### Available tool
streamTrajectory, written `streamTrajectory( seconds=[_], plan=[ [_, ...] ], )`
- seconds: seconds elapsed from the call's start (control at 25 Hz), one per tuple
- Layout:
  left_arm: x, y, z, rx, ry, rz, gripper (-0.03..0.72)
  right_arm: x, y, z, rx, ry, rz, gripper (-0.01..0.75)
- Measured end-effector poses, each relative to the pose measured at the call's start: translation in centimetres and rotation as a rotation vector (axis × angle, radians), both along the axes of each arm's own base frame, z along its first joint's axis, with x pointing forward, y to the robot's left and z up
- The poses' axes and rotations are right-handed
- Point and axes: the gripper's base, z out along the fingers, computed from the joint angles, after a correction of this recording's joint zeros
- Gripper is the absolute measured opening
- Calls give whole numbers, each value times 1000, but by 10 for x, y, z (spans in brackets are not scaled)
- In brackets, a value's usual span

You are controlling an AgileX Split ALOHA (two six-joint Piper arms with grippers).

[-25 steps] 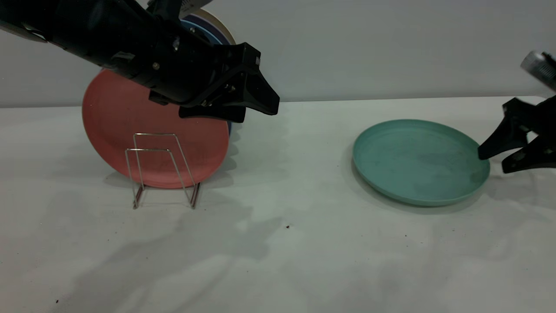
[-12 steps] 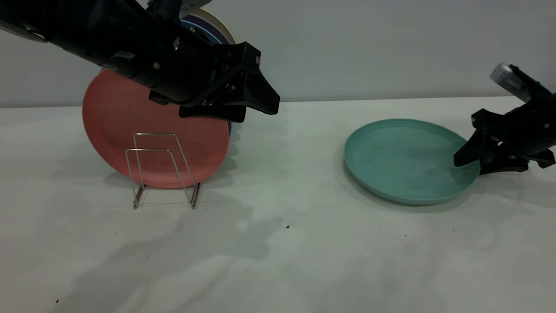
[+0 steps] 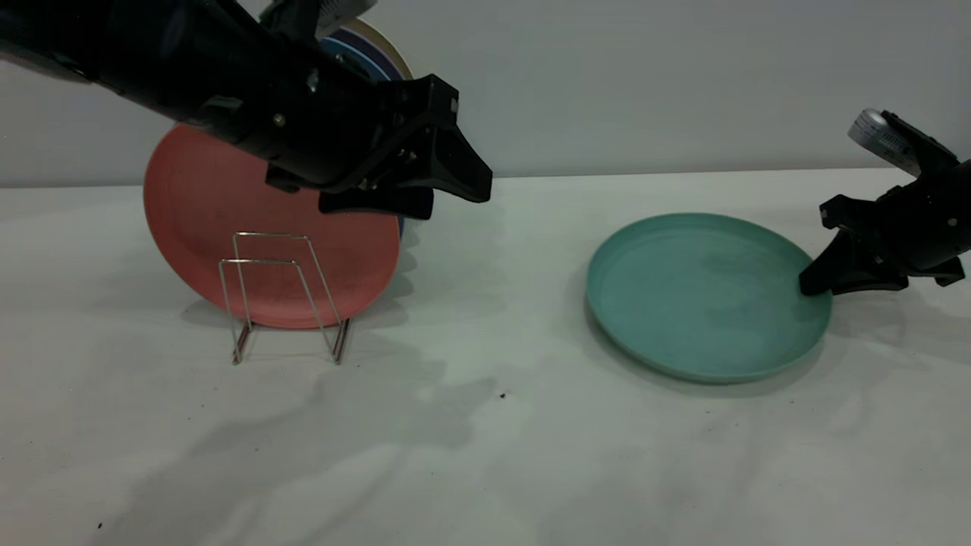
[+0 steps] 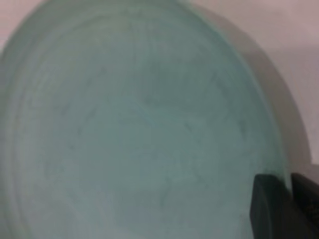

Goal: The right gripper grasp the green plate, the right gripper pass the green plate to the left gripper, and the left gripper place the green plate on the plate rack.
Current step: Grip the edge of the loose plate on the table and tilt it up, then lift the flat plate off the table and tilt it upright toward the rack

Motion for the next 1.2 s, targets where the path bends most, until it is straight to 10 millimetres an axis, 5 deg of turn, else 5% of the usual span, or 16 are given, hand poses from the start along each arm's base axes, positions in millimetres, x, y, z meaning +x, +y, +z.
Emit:
streamTrajectory(
  seconds=[0.92, 1.04, 1.2],
  plan=[
    [-1, -17, -48, -87, 169, 82, 541, -8, 72, 24, 290, -16, 346, 13],
    [-1, -17, -50, -80, 171, 87, 477, -9, 79, 24, 299, -16, 373, 13],
    [-1, -17, -50, -78, 170, 87, 263, -10, 81, 25, 307, -15, 385, 15]
  ],
)
